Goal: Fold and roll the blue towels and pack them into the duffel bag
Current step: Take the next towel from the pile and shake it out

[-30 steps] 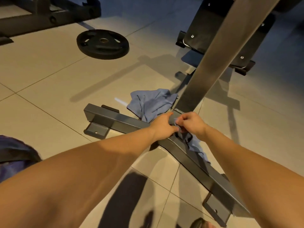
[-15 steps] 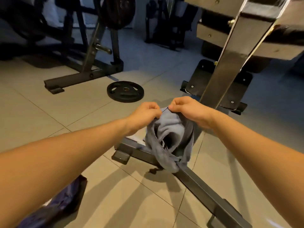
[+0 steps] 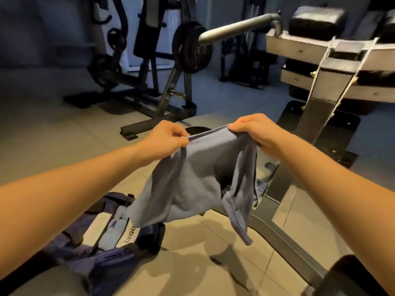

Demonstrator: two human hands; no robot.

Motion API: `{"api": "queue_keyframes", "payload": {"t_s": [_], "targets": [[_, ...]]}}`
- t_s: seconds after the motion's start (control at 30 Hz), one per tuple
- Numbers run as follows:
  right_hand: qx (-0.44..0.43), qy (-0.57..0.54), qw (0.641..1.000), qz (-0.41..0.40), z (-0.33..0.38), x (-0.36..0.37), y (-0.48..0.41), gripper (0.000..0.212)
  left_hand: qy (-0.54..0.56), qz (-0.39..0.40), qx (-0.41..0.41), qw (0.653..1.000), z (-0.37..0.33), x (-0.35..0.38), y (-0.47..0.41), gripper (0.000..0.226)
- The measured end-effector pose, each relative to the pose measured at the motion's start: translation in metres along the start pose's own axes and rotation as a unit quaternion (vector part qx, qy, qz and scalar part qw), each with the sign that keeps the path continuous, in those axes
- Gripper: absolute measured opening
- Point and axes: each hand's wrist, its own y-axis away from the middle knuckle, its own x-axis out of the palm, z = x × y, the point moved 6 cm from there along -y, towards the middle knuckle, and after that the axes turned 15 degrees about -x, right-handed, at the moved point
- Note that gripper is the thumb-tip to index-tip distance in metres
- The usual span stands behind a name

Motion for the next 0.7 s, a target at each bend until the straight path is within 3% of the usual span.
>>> {"api": "queue_keyframes", "payload": {"t_s": [0.07, 0.2, 0.5, 0.7], "targets": [[0.004, -0.012, 1.000, -0.005, 0.002, 0.013, 0.001, 0.015, -0.013, -0.030, -0.005, 0.999, 0.017, -0.011, 0.006, 0.018], [0.026, -0.012, 1.000, -0.007, -0.003, 0.024, -0.002, 0.011, -0.019, 0.002, -0.027, 0.999, 0.051, -0.018, 0.015, 0.019], [0.134, -0.025, 0.986, -0.092, -0.042, 0.013, -0.008, 0.035, -0.002, 0.024, -0.084, 0.996, 0.091, -0.042, 0.024, 0.020], [0.138, -0.015, 0.975, -0.175, -0.055, 0.010, -0.010, 0.039, -0.042, 0.107, -0.171, 0.978, 0.125, -0.049, 0.027, 0.021]]}}
